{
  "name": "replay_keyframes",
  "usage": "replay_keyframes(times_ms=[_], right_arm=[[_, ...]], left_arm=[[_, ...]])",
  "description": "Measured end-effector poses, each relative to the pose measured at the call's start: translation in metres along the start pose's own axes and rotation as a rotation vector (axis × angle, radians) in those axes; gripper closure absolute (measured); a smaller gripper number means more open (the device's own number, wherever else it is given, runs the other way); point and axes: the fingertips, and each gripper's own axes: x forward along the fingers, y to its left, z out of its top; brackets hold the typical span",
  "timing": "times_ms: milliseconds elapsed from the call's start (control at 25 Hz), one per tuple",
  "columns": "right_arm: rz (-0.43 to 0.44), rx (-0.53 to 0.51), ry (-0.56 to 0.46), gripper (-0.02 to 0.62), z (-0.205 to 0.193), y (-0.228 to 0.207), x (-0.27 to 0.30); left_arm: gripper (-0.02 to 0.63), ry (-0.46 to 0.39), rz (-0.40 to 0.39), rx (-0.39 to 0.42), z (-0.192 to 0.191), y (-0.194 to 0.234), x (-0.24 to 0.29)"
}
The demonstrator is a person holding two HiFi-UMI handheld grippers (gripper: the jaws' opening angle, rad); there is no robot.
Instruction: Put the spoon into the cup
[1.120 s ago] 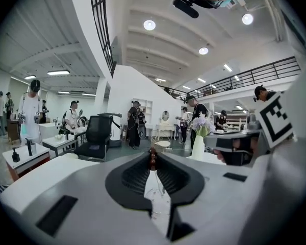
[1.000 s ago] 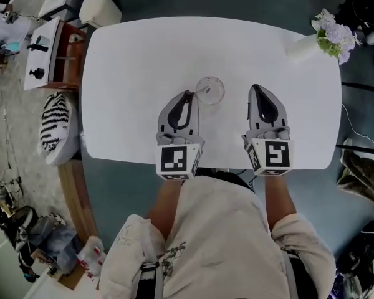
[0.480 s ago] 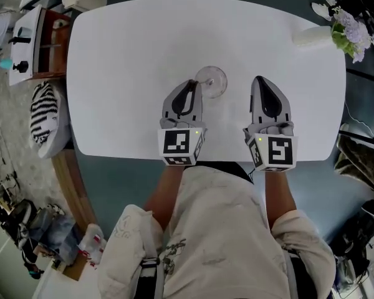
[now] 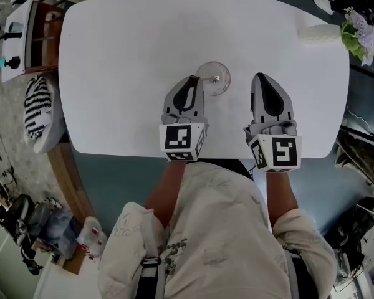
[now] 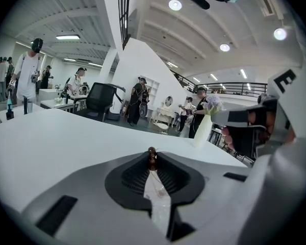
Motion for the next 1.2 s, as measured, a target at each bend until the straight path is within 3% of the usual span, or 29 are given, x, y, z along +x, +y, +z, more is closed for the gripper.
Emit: replay_keyframes(times_ms=[560, 760, 1200], right_arm=[[0.027, 0.008, -0.009, 0.607, 0.003, 0.01, 0.004], [0.028, 0.017, -0.032, 0.607, 0.007, 0.01, -0.002], [0.031, 0.008, -0.095, 0.607, 0.019, 0.007, -0.052]], left_arm=[[0.551, -0.004, 0.061, 0.109, 0.002, 0.004, 0.006], [0.462, 0.004, 0.06, 0.124, 0.0, 0.006, 0.004], [0.449, -0.038, 0.099, 0.177, 0.011, -0.018, -0.038]])
